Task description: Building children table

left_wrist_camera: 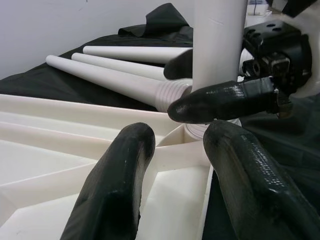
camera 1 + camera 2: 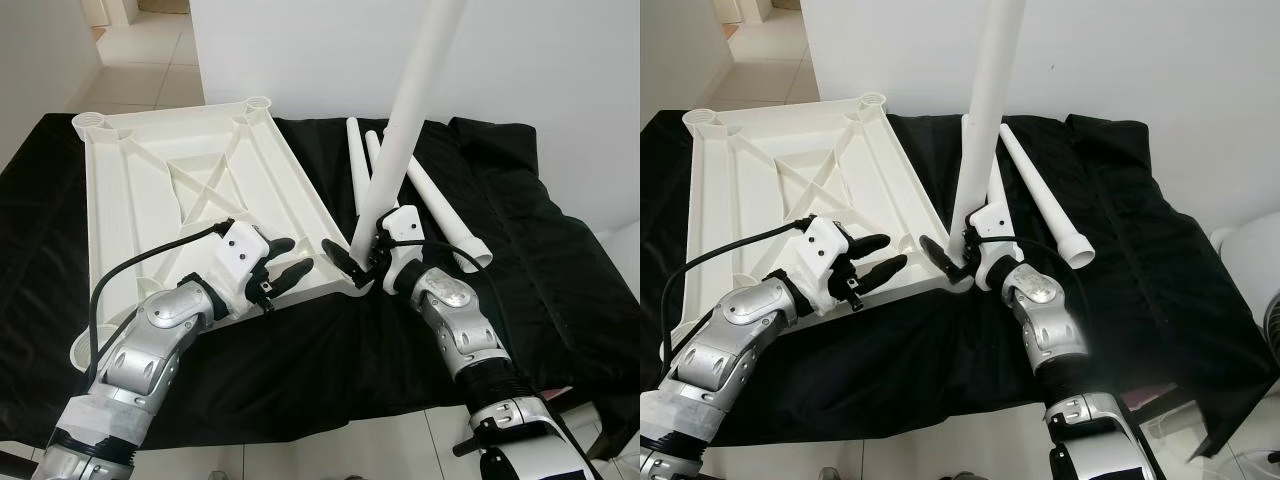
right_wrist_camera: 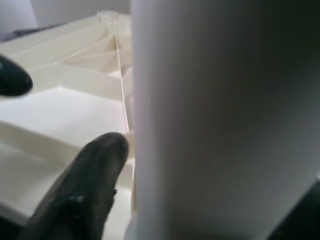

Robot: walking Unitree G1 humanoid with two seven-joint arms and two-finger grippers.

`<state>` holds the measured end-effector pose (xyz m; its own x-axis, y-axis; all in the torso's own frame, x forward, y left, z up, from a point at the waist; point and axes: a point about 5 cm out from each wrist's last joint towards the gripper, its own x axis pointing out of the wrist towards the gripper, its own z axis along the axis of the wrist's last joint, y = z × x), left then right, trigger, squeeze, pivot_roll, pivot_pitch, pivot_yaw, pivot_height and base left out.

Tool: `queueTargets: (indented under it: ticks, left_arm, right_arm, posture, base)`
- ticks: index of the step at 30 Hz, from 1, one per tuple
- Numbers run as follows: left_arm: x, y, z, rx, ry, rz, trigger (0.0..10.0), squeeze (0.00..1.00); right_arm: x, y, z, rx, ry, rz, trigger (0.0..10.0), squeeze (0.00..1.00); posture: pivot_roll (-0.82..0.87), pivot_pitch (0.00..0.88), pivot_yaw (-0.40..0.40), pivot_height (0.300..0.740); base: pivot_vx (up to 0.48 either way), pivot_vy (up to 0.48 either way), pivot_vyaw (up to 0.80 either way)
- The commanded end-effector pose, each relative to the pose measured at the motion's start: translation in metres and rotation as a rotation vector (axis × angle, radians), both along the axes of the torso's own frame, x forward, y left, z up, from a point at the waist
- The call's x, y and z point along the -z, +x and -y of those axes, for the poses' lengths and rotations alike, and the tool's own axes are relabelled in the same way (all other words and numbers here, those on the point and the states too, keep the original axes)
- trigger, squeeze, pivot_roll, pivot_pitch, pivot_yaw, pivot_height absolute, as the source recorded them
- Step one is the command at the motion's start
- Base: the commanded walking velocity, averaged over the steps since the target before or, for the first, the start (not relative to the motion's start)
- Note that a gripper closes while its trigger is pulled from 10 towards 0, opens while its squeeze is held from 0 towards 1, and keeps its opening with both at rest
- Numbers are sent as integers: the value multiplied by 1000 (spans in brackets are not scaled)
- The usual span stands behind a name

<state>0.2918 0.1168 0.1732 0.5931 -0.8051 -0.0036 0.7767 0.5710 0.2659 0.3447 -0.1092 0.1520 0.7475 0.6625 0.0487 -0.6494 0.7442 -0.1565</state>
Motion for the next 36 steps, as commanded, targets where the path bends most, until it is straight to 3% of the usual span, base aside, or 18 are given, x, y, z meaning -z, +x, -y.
queueTargets:
  ticks: [1, 11, 12, 28, 30, 31, 34, 36]
  left_arm:
    - [2, -2, 1, 52, 15, -7, 10000, 0]
    - [1, -2, 0, 41, 14, -4, 10000, 0]
    - [1, -2, 0, 40, 13, -4, 10000, 0]
    - [2, -3, 0, 45, 12, -7, 10000, 0]
    - [3, -3, 0, 45, 12, -9, 10000, 0]
    - [3, -3, 0, 45, 12, -9, 10000, 0]
    - [3, -3, 1, 47, 12, -8, 10000, 0]
    - [3, -3, 1, 47, 12, -8, 10000, 0]
  right_arm:
    - [5, 1, 0, -17, -31, -17, 0, 0]
    - [18, 2, 9, -25, -49, -54, 0, 0]
    - [19, 1, 11, -17, -40, -61, 10000, 0]
    - [22, -2, 8, 209, 88, -100, 10000, 0]
    - [20, -5, 3, 329, 152, -115, 10000, 0]
    - [20, -5, 3, 329, 152, -115, 10000, 0]
    - [21, -16, -4, 538, 257, -158, 10000, 0]
    - [20, -22, -9, 581, 273, -150, 10000, 0]
  posture:
    - [-9, 75, -52, 740]
    - [-5, 77, -54, 740]
    - [-6, 78, -54, 740]
    - [-13, 82, -58, 740]
    - [-13, 79, -61, 740]
    - [-13, 79, -61, 740]
    - [-14, 79, -62, 740]
    - [-14, 79, -62, 740]
  base:
    - [0, 0, 0]
    - [0, 0, 0]
    - [0, 0, 0]
    - [0, 0, 0]
    - [0, 0, 0]
    - [0, 0, 0]
    - [0, 0, 0]
    - [0, 0, 0]
